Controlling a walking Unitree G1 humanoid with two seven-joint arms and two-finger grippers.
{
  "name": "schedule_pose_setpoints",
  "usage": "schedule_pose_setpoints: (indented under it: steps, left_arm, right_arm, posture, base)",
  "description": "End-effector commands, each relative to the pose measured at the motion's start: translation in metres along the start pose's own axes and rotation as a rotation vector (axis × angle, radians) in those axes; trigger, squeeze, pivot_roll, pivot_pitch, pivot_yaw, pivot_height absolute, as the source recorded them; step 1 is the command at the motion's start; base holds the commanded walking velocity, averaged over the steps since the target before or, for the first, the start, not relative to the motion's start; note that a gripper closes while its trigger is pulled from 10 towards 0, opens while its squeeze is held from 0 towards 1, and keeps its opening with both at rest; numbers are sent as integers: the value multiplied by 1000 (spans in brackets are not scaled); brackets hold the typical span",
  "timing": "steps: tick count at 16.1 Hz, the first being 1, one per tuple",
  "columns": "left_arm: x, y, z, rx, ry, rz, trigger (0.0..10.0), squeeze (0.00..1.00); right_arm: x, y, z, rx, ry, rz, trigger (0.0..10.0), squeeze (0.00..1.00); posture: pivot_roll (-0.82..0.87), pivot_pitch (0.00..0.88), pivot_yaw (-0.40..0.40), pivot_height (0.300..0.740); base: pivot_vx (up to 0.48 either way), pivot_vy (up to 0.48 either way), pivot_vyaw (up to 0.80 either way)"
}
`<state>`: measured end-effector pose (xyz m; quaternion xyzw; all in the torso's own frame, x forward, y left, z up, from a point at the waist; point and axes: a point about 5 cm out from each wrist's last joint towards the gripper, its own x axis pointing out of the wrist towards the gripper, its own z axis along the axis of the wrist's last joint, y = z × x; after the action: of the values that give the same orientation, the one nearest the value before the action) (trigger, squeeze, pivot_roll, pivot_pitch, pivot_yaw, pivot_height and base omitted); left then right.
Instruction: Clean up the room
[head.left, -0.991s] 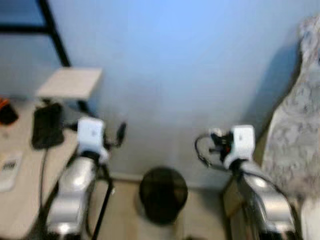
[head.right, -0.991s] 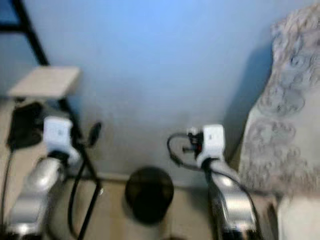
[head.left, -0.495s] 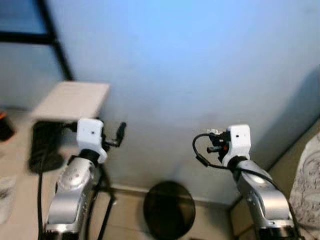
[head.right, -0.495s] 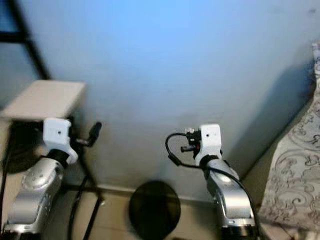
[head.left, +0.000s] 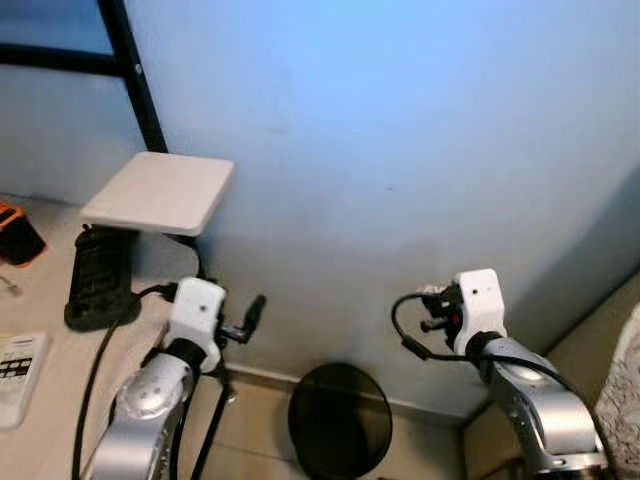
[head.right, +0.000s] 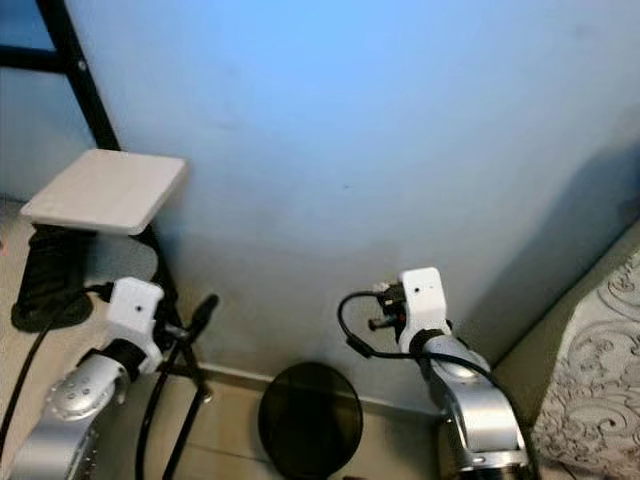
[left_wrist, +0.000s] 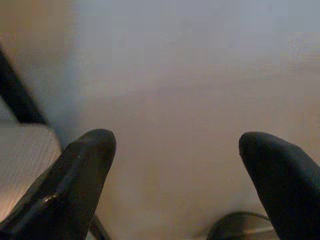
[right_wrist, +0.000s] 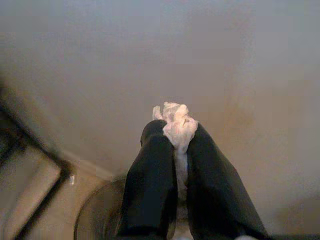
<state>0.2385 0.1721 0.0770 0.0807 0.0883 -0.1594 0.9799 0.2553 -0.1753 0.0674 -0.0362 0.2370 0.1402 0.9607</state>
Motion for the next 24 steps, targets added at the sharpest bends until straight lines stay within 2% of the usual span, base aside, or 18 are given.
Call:
schedule_pose_setpoints:
  steps: [1,3,4,5,6,7,9,10,13,16,18,20,24]
  left_arm:
    - [4,-2,4,52,-26,-21,10000,0]
    - [5,-5,-5,93,-12,-69,10000,0]
    - [2,-6,-10,75,17,-96,10000,0]
    - [-1,-7,-14,97,29,-123,10000,0]
    - [-3,-8,-16,118,36,-151,10000,0]
    - [-7,-12,-18,159,40,-221,10000,0]
    - [-11,-16,-15,149,15,-291,10000,0]
    - [-14,-18,-14,148,8,-339,10000,0]
    - [-18,-20,-17,141,22,-379,10000,0]
    - [-20,-23,-11,115,-9,-451,10000,0]
    - [-22,-23,-13,118,18,-502,10000,0]
    - [-22,-19,-14,128,31,-504,10000,0]
    - [-21,-18,-13,129,33,-514,10000,0]
  right_arm:
    - [4,1,-12,-62,99,43,10000,0]
    - [13,4,-32,-140,207,130,10000,0]
    - [19,9,-35,-134,210,172,10000,0]
    - [25,13,-41,-128,241,201,10000,0]
    - [31,17,-46,-155,263,222,10000,0]
    - [45,27,-54,-255,300,260,10000,0]
    - [52,32,-56,-264,302,287,10000,0]
    - [53,35,-58,-274,306,308,10000,0]
    - [57,44,-61,-274,293,352,10000,0]
    - [60,47,-59,-284,260,410,10000,0]
    - [61,46,-53,-310,231,468,10000,0]
    - [60,39,-48,-331,226,503,10000,0]
    - [52,40,-45,-240,213,688,10000,0]
  posture:
    - [-49,18,-8,740]
    - [-83,55,7,740]
    - [-92,67,9,740]
    - [-101,81,11,740]
    - [-101,85,12,740]
    - [-94,98,12,740]
    - [-77,93,5,740]
    - [-73,92,6,740]
    - [-63,80,7,740]
    - [-52,67,3,740]
    - [-45,59,5,740]
    - [-45,59,10,740]
    - [-42,56,14,740]
  base:
    - [0,0,0]
    - [0,0,0]
    - [0,0,0]
    - [0,0,0]
    - [0,0,0]
    - [0,0,0]
    - [0,0,0]
    - [0,0,0]
    - [0,0,0]
    - [0,0,0]
    - [0,0,0]
    - [0,0,0]
    - [0,0,0]
